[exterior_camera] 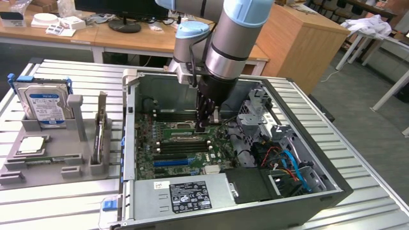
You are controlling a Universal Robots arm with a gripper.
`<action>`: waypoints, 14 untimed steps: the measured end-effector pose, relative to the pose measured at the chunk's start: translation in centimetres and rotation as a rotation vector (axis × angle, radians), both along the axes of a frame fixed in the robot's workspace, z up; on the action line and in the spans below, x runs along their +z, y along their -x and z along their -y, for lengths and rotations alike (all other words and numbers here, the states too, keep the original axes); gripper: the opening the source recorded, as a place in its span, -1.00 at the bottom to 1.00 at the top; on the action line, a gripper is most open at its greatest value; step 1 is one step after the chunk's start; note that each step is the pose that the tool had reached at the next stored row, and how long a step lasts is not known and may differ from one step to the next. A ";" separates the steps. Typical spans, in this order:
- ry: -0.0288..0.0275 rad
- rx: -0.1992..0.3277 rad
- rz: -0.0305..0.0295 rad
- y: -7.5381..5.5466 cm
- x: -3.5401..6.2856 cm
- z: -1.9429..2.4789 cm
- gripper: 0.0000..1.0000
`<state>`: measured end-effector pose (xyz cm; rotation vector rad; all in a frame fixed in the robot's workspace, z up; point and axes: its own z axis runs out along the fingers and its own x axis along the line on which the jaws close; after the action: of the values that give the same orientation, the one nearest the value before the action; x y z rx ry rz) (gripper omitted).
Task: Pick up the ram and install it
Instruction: 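Insert the ram into the slot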
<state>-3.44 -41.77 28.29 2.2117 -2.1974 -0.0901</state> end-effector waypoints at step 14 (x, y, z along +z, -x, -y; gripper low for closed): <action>0.0000 0.000 0.0000 -0.2 -0.14 0.08 -0.76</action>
<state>-3.19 -41.85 28.16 2.2117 -2.1975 -0.0901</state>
